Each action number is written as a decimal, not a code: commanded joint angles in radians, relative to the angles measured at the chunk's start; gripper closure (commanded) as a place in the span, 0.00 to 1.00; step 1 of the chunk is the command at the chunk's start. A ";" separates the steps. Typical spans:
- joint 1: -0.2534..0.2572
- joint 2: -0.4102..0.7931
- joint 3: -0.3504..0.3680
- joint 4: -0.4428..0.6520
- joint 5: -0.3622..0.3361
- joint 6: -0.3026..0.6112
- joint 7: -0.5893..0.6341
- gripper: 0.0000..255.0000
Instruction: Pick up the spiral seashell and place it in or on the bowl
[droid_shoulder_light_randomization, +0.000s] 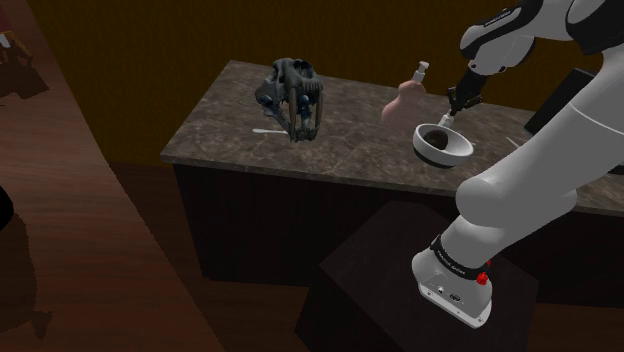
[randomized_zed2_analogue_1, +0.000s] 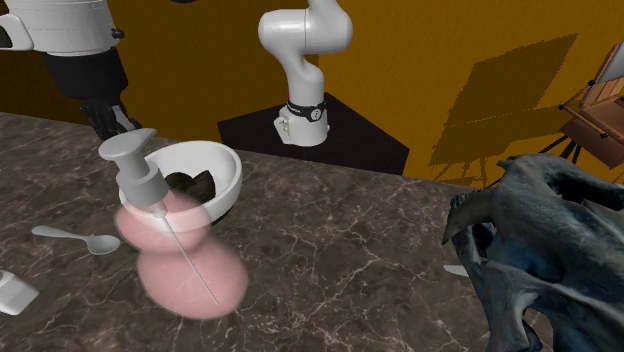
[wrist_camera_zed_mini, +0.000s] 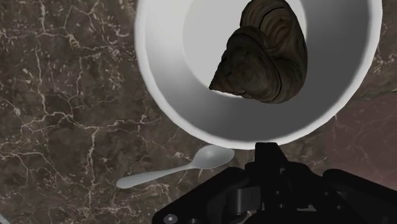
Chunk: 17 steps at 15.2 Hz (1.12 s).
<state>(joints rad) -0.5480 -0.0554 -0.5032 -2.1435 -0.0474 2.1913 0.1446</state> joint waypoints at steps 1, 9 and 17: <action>0.000 0.000 0.000 0.000 0.000 0.000 0.000 1.00; 0.023 -0.109 0.069 -0.227 -0.197 0.077 0.115 0.00; 0.021 -0.137 0.111 -0.386 -0.325 0.163 0.194 0.00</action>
<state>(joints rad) -0.5268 -0.2055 -0.3893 -2.5272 -0.3715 2.3392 0.3389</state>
